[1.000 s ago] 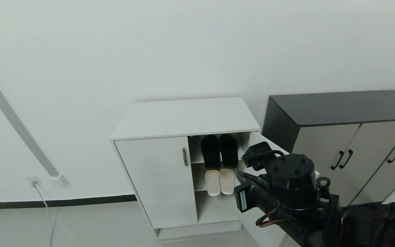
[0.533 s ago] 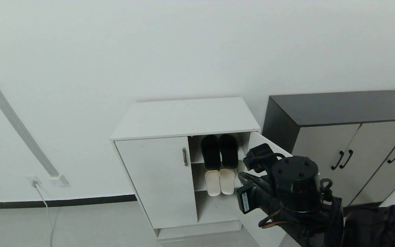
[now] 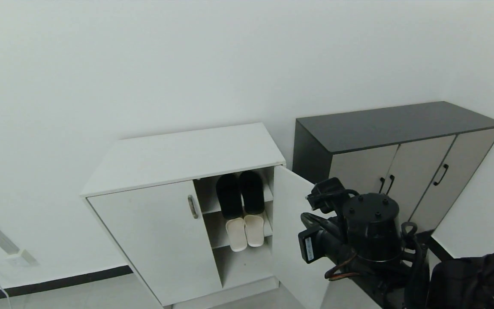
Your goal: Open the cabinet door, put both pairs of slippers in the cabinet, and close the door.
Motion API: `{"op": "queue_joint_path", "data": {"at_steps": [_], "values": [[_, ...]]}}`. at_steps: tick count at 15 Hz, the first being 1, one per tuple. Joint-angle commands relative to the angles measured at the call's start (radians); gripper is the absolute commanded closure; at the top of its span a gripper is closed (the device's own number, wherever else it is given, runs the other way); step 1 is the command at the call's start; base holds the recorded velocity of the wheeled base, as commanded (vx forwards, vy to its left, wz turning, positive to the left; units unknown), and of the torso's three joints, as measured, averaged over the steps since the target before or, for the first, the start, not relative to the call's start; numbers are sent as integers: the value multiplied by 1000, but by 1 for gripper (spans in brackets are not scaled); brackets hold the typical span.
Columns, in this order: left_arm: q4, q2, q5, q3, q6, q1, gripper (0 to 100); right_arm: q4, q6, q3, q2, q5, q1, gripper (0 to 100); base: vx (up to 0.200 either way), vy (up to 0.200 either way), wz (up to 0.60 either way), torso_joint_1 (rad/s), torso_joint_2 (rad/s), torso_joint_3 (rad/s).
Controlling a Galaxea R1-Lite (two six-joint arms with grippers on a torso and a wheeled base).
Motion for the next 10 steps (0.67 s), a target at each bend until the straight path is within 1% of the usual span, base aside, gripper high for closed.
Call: {"op": "queue_joint_path", "data": {"at_steps": [1, 6, 10], "values": [[0, 1, 1, 0, -2, 0, 100, -4, -2, 1, 9, -1, -2, 100, 0, 0, 0, 0, 0, 0], [0, 1, 1, 0, -2, 0, 100, -7, -11, 3, 9, -2, -4, 100, 0, 0, 0, 0, 0, 0], [0, 1, 1, 0, -2, 0, 100, -1, -11, -8, 24, -4, -24, 100, -200, 0, 0, 7, 1, -2]]}}
